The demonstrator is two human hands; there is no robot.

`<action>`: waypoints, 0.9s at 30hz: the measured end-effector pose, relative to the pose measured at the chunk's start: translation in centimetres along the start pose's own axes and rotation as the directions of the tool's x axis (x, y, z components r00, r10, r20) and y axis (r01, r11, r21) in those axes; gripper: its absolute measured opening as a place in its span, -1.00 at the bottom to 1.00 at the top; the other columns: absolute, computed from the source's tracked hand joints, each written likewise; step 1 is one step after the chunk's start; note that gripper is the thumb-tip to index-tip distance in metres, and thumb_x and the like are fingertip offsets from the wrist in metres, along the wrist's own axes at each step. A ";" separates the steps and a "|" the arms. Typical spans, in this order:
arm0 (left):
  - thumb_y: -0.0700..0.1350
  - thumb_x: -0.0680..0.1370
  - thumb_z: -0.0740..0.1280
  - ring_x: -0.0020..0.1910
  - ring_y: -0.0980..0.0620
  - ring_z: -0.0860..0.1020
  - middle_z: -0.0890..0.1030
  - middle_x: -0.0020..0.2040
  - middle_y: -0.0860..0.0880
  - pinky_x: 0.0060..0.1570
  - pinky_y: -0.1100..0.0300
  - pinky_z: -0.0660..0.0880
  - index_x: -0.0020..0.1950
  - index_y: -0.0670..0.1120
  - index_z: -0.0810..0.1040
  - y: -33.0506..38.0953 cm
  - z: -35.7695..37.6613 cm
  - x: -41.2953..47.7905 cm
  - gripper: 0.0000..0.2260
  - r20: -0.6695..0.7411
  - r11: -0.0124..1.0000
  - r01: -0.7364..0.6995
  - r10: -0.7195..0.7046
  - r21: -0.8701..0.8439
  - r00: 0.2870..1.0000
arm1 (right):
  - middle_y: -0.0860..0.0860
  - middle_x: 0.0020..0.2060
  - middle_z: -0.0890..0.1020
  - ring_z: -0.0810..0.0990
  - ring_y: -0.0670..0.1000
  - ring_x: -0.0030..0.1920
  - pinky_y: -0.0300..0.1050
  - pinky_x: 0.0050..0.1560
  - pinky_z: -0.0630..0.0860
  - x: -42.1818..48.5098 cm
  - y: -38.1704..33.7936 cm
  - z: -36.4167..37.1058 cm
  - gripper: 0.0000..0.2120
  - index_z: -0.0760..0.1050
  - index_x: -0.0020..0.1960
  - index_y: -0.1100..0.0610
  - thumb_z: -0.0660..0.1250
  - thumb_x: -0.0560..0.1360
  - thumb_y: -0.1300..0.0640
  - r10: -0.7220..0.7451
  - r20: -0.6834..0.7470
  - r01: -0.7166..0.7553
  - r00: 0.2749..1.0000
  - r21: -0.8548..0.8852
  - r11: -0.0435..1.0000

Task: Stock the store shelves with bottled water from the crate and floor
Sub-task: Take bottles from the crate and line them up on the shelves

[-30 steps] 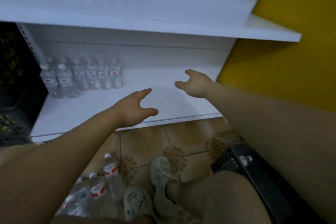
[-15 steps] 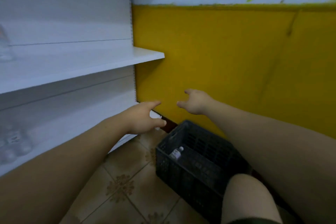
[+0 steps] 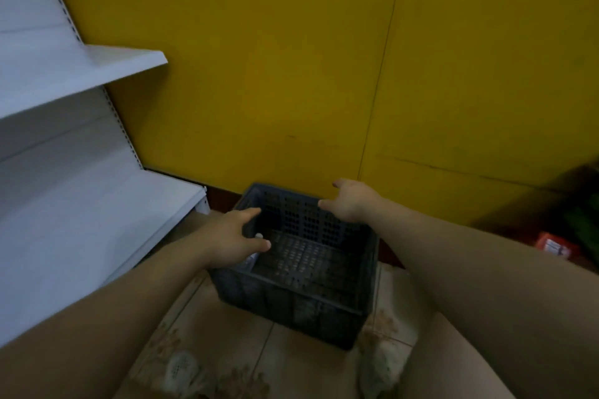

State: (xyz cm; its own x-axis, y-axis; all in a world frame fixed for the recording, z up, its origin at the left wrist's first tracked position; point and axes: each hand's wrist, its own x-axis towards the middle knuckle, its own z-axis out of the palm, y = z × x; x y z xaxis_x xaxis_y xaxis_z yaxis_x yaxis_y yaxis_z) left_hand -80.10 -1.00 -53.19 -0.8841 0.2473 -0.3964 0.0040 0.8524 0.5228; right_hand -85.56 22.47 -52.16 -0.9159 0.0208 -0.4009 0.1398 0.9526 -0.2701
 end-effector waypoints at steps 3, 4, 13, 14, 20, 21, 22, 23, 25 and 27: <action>0.22 0.50 0.34 0.47 -0.07 0.26 0.12 0.57 0.01 0.36 -0.01 0.34 0.58 0.07 0.04 -1.8 -0.2 3.5 -0.24 0.016 0.999 0.030 -0.030 -0.030 0.999 | 0.14 0.49 0.27 0.47 0.16 0.26 0.05 0.23 0.48 3.3 -0.7 1.2 -0.28 -0.03 0.59 0.14 0.17 0.61 -0.19 -0.017 0.038 0.016 0.999 0.025 1.000; 0.23 0.49 0.34 0.45 -0.07 0.29 0.14 0.56 0.01 0.34 0.01 0.36 0.58 0.06 0.05 -2.4 0.0 4.9 -0.23 0.033 0.998 0.056 -0.055 -0.033 0.998 | 0.14 0.49 0.27 0.45 0.17 0.28 0.05 0.25 0.47 4.5 -0.9 1.9 -0.28 -0.02 0.59 0.15 0.17 0.61 -0.19 -0.019 0.048 0.017 0.999 0.027 0.999; 0.09 0.53 0.35 0.38 -0.12 0.38 0.28 0.50 -0.07 0.34 -0.05 0.36 0.56 -0.01 0.13 -9.8 4.5 18.8 -0.33 0.126 0.968 0.241 -0.230 -0.075 0.965 | 0.10 0.56 0.13 0.39 0.16 0.38 0.02 0.28 0.42 19.6 -1.8 10.2 -0.27 -0.07 0.60 0.13 0.17 0.62 -0.16 -0.051 0.230 0.031 0.972 0.090 0.995; 0.08 0.54 0.34 0.38 -0.12 0.38 0.28 0.51 -0.08 0.35 -0.05 0.36 0.56 -0.01 0.13 -10.8 5.2 20.5 -0.34 0.150 0.962 0.261 -0.247 -0.083 0.957 | 0.10 0.56 0.14 0.42 0.16 0.35 0.01 0.25 0.43 21.4 -1.6 11.3 -0.27 -0.07 0.60 0.14 0.18 0.62 -0.16 -0.046 0.245 0.019 0.968 0.114 0.993; 0.09 0.52 0.36 0.40 -0.13 0.35 0.28 0.50 -0.11 0.33 0.09 0.33 0.55 -0.07 0.16 -17.3 10.3 29.1 -0.31 0.212 0.921 0.387 -0.369 -0.051 0.905 | 0.11 0.54 0.18 0.32 0.17 0.44 -0.01 0.36 0.36 31.4 -1.2 19.4 -0.30 0.04 0.58 0.18 0.22 0.61 -0.14 0.007 0.318 -0.101 0.948 0.280 0.955; 0.06 0.53 0.37 0.38 -0.13 0.37 0.31 0.48 -0.12 0.27 0.13 0.32 0.54 -0.10 0.18 -18.0 10.9 29.9 -0.34 0.209 0.915 0.401 -0.384 -0.045 0.900 | 0.12 0.54 0.19 0.31 0.18 0.44 -0.01 0.37 0.35 32.6 -1.4 20.5 -0.31 0.06 0.57 0.19 0.23 0.61 -0.13 0.005 0.317 -0.111 0.948 0.316 0.942; 0.02 0.54 0.37 0.36 -0.14 0.38 0.34 0.46 -0.13 0.23 0.15 0.33 0.52 -0.11 0.21 -18.8 11.4 30.8 -0.37 0.209 0.910 0.412 -0.394 -0.048 0.895 | 0.12 0.53 0.21 0.31 0.18 0.44 -0.02 0.36 0.34 33.8 -1.7 21.9 -0.32 0.08 0.56 0.20 0.23 0.61 -0.12 -0.001 0.320 -0.117 0.948 0.350 0.930; -0.01 0.54 0.38 0.35 -0.14 0.39 0.36 0.44 -0.14 0.21 0.15 0.33 0.51 -0.12 0.22 -19.7 12.0 31.8 -0.40 0.211 0.905 0.423 -0.404 -0.053 0.890 | 0.13 0.51 0.24 0.33 0.18 0.43 -0.04 0.32 0.35 35.1 -2.1 23.5 -0.34 0.12 0.55 0.21 0.23 0.61 -0.11 -0.006 0.323 -0.122 0.946 0.375 0.919; -0.06 0.54 0.37 0.36 -0.14 0.37 0.36 0.45 -0.13 0.25 0.15 0.31 0.50 -0.12 0.22 -20.9 12.8 33.2 -0.41 0.228 0.899 0.437 -0.419 -0.035 0.879 | 0.15 0.38 0.41 0.45 0.17 0.30 -0.08 0.13 0.42 37.2 -3.3 26.8 -0.40 0.24 0.50 0.23 0.25 0.60 -0.09 -0.023 0.337 -0.131 0.941 0.426 0.895; -0.08 0.55 0.36 0.40 -0.12 0.34 0.32 0.47 -0.12 0.29 0.18 0.28 0.52 -0.13 0.20 -21.9 13.5 34.6 -0.41 0.261 0.900 0.437 -0.423 0.006 0.868 | 0.16 0.19 0.53 0.54 0.13 0.08 -0.08 0.00 0.45 39.1 -4.4 30.4 -0.50 0.38 0.39 0.23 0.29 0.58 -0.06 -0.018 0.338 -0.168 0.941 0.511 0.843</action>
State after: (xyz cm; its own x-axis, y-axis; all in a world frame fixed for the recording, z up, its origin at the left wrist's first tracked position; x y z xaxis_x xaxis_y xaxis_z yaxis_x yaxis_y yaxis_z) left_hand -104.49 -4.93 -88.51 -0.6472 -0.0261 -0.7618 -0.3795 0.8778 0.2923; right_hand -110.54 9.84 -93.21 -0.7370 -0.1001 -0.6685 0.4639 0.6443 -0.6080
